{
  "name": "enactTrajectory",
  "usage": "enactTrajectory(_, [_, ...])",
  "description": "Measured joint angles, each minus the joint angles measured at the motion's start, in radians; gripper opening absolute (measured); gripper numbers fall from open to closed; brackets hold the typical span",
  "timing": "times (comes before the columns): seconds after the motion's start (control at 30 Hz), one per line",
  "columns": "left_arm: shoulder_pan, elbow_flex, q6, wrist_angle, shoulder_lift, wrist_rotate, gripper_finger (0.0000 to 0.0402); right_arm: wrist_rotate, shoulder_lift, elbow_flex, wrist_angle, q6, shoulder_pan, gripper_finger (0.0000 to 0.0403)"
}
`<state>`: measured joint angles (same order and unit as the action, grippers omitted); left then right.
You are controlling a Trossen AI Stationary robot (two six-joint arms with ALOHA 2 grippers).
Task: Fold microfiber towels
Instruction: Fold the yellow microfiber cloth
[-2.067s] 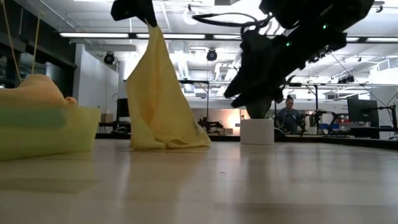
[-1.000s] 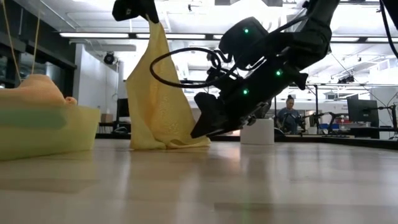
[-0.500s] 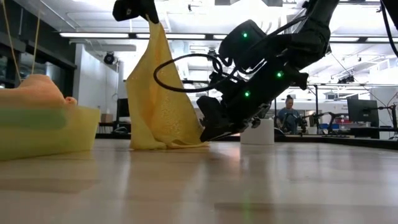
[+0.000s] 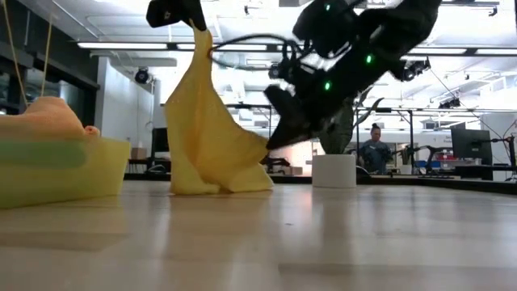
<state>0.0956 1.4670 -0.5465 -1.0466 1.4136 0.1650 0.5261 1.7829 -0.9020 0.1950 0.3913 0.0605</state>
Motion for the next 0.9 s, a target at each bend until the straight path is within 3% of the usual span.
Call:
enactTrajectory(0.13, [0.000, 0.000, 0.000, 0.000, -0.003, 0.017, 0.0000, 0.002, -0.121, 0.000, -0.153, -0.037, -0.002, 0.0001])
enactTrajectory(0.47, [0.001, 0.002, 0.021, 0.047, -0.011, 0.215, 0.0000, 0.047, -0.531, 0.000, -0.512, 0.004, 0.068, 0.0000])
enactTrajectory(0.67, [0.010, 0.001, 0.188, 0.163, -0.010, 0.238, 0.0000, 0.078, -0.739, 0.000, -0.601, 0.035, 0.086, 0.0000])
enactTrajectory(0.9, [0.063, 0.001, 0.396, 0.192, -0.010, 0.273, 0.0000, 0.110, -0.868, 0.000, -0.678, 0.006, 0.066, 0.0000])
